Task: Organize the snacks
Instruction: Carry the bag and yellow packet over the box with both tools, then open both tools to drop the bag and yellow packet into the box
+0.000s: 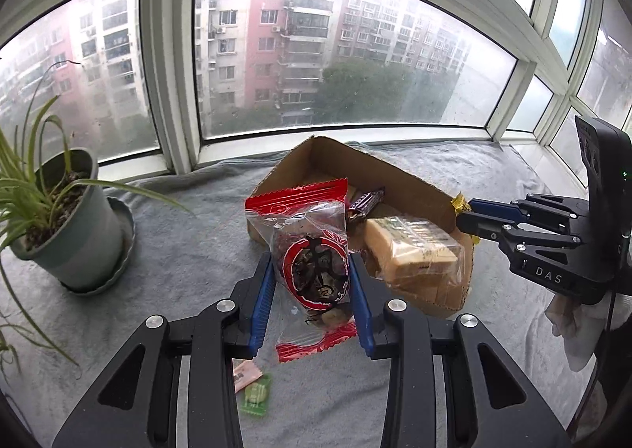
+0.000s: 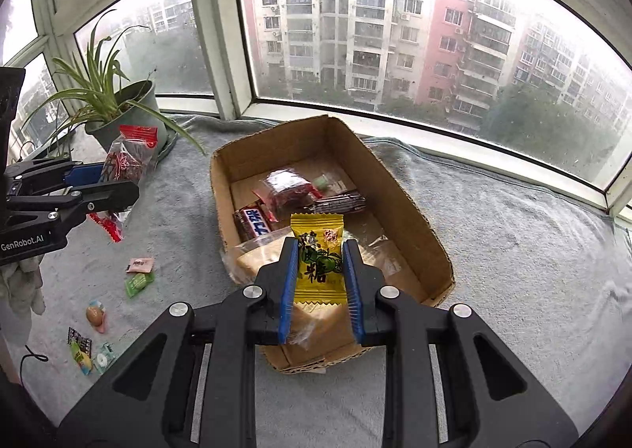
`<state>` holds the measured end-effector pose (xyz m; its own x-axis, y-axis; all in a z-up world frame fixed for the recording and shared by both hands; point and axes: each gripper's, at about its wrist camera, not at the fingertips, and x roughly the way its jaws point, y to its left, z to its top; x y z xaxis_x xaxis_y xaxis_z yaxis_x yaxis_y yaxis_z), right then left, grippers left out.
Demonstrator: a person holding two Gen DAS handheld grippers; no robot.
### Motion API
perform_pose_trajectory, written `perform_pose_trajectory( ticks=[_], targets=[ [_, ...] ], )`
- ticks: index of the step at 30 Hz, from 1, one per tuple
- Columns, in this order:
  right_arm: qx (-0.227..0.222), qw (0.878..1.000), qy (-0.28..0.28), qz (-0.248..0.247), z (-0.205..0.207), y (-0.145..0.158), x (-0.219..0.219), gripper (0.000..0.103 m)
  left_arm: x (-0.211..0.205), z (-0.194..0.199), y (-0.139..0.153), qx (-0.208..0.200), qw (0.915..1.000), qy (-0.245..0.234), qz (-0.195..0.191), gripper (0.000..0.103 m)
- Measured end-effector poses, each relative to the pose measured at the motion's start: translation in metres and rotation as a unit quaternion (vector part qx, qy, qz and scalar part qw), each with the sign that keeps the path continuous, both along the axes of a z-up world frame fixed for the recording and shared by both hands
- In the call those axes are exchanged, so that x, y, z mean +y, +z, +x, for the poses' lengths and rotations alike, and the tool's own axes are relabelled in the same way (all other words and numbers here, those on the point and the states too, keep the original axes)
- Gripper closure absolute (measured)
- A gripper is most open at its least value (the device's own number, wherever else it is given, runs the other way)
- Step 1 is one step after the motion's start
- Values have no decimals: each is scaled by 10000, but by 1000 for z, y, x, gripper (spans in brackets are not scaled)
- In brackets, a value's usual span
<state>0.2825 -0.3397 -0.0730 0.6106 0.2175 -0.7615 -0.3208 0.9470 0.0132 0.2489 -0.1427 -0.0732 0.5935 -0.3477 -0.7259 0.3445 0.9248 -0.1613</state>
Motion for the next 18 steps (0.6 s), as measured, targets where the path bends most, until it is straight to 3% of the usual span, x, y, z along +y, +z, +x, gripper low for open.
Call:
perform_pose_trajectory(
  ticks=[18],
  targets=[
    [367, 9975, -595, 99, 38, -42, -42, 79, -46, 50, -31, 343, 9993, -169, -40, 69]
  ],
)
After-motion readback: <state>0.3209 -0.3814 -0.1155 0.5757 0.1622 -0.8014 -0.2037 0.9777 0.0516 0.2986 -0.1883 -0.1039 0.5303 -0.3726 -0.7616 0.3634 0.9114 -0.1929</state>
